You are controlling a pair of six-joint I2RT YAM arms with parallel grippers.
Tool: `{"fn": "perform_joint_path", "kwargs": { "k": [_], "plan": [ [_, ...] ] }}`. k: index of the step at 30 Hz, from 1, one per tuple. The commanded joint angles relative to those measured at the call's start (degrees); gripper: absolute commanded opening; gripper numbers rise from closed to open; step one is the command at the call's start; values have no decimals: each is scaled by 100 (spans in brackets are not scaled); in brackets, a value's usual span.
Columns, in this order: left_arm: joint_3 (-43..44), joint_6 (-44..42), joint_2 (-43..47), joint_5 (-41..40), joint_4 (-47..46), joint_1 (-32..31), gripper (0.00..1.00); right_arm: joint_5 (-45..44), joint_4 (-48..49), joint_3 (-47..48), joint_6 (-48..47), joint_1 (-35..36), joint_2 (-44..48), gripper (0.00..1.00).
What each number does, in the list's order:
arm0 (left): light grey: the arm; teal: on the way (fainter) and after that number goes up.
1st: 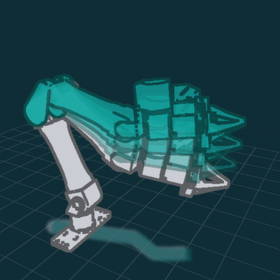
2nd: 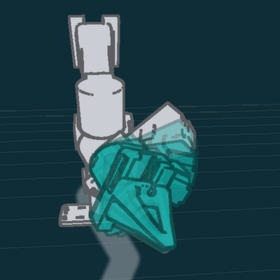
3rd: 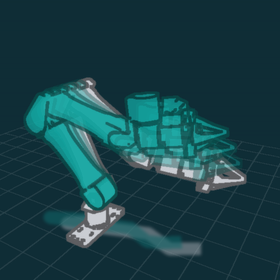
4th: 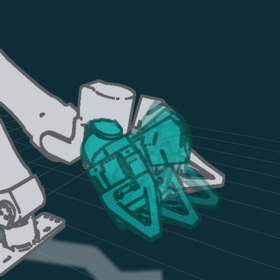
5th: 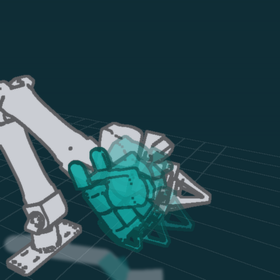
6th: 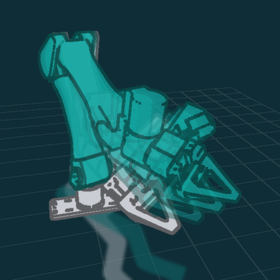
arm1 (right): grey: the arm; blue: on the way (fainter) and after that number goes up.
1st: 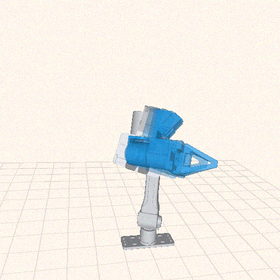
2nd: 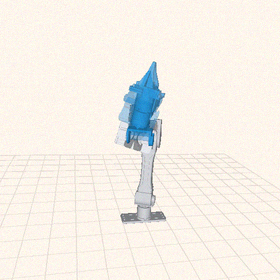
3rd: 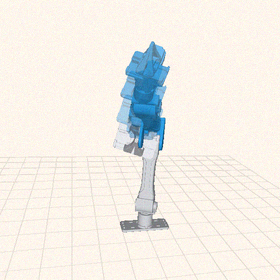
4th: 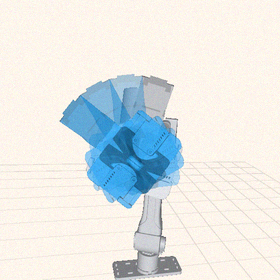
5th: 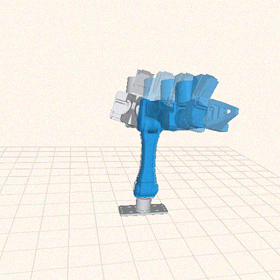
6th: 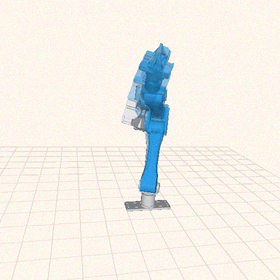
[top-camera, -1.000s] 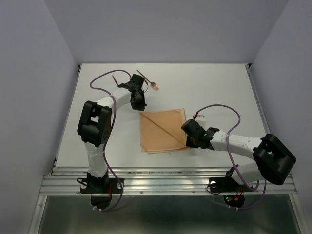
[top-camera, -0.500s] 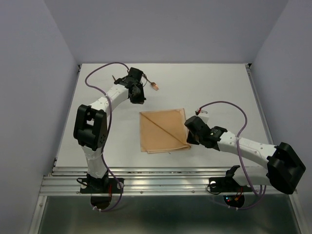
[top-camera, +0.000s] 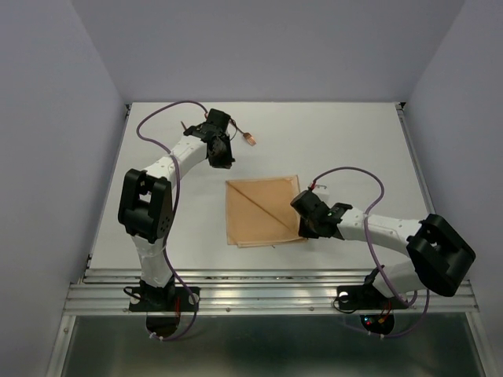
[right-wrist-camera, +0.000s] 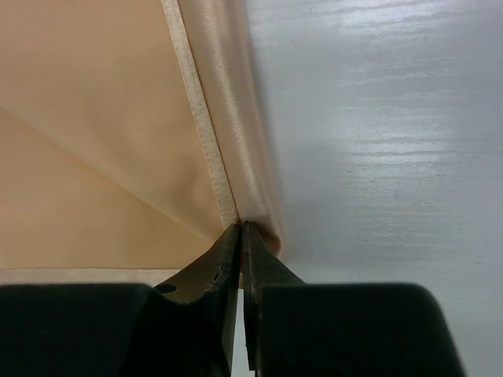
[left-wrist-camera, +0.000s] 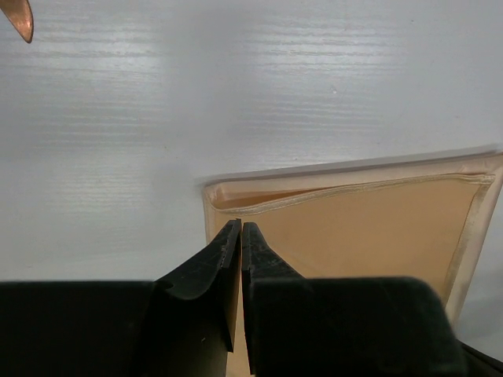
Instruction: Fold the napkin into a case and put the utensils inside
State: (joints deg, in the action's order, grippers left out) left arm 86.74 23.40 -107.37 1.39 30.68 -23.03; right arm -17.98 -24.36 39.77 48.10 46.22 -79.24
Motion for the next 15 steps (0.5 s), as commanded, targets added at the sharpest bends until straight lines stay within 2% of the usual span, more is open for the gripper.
{"fn": "perform_joint_path", "kwargs": {
  "k": [1,7,15],
  "plan": [
    [150,-37,296,-77,70,35,16,-22,221,-145,103,54,-144,9],
    [159,-28,357,-77,88,35,16,5,283,-180,165,54,-259,9],
    [256,-11,419,-77,123,35,17,-294,-139,110,77,54,629,11]
  ]
}}
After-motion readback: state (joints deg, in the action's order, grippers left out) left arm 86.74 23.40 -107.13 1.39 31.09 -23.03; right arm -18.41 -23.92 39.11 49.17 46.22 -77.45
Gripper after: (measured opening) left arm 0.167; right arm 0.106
